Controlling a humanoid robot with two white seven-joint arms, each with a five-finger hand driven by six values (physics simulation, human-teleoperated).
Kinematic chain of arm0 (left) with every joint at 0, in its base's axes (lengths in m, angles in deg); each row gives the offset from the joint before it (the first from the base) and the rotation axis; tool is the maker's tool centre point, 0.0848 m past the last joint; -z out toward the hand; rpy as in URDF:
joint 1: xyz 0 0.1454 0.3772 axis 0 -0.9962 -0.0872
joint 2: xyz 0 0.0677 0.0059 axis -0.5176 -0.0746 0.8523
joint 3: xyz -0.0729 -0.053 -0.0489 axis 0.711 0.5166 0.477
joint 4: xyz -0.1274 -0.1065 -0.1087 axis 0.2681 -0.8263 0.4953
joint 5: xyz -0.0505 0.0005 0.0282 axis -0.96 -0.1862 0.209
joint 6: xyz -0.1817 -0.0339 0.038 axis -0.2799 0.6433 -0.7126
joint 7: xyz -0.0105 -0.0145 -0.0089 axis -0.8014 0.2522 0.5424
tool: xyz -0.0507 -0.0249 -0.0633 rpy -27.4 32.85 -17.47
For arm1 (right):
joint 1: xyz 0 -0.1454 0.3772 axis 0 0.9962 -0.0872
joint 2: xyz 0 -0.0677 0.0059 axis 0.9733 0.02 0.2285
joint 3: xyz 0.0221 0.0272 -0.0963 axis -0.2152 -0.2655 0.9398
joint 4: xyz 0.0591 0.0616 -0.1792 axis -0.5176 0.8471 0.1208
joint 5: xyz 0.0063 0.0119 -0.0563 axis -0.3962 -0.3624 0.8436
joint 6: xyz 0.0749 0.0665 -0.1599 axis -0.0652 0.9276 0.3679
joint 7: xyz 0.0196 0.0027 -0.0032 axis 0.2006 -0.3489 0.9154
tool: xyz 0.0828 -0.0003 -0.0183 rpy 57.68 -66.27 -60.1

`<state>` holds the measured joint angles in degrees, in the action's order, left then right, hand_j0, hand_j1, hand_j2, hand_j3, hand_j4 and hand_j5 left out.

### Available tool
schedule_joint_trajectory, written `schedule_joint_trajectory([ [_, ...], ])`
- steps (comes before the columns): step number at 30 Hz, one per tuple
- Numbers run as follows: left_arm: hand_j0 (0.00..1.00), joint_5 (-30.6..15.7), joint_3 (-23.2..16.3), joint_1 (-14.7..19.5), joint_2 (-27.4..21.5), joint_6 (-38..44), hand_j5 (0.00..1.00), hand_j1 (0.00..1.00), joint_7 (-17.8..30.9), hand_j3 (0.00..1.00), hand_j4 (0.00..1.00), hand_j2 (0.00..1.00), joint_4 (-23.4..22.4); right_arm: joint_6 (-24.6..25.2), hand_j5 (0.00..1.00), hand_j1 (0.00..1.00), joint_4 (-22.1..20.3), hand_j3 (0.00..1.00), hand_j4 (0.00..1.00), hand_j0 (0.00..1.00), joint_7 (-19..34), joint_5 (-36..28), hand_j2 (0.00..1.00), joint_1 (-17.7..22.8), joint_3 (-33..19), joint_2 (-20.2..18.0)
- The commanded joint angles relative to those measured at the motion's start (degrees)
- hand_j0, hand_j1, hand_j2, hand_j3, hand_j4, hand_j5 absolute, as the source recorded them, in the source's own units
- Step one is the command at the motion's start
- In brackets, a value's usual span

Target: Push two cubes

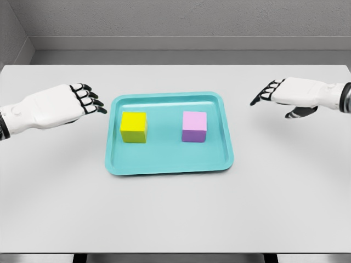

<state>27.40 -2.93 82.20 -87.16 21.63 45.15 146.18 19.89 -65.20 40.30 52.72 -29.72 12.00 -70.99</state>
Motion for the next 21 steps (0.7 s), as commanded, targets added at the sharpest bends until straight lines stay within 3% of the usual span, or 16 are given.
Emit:
schedule_joint_trajectory([
  [1, 0.79, 0.02, -2.2, 0.09, 0.19, 0.06, 0.79, 0.79, 0.07, 0.79, 0.79, 0.79, -0.78, 0.12, 0.84, 0.84, 0.0, 0.84, 0.84, 0.84, 3.08, -3.32, 0.84, -0.09, -0.23, -0.26],
  [6, 0.79, -0.07, -3.61, 1.67, 0.72, 0.06, 0.79, 0.79, 0.07, 0.79, 0.79, 0.79, -1.66, 0.12, 0.78, 0.78, -0.62, 0.78, 0.78, 0.78, 3.08, -1.04, 0.78, -1.32, -0.32, 0.71],
  [8, 0.79, -0.07, -3.7, 1.76, 0.8, 0.06, 0.79, 0.79, 0.07, 0.79, 0.79, 0.79, -1.83, 0.12, 0.71, 0.71, -1.76, 0.71, 0.71, 0.71, 3.08, 0.89, 0.71, -1.14, -0.14, 1.94],
  [18, 0.8, 0.02, -5.72, 2.11, 2.73, 0.06, 0.8, 0.8, 0.07, 0.8, 0.8, 0.8, -5.26, 0.12, 0.68, 0.68, -1.23, 0.68, 0.68, 0.68, 3.08, 2.74, 0.68, -0.7, 2.14, 7.92],
  [21, 0.8, 0.02, -8.18, 4.75, 4.32, 0.06, 0.8, 0.8, 0.07, 0.8, 0.8, 0.8, -8.69, 0.12, 0.68, 0.68, -1.41, 0.68, 0.68, 0.68, 3.08, 3.0, 0.68, -0.35, 2.41, 8.36],
])
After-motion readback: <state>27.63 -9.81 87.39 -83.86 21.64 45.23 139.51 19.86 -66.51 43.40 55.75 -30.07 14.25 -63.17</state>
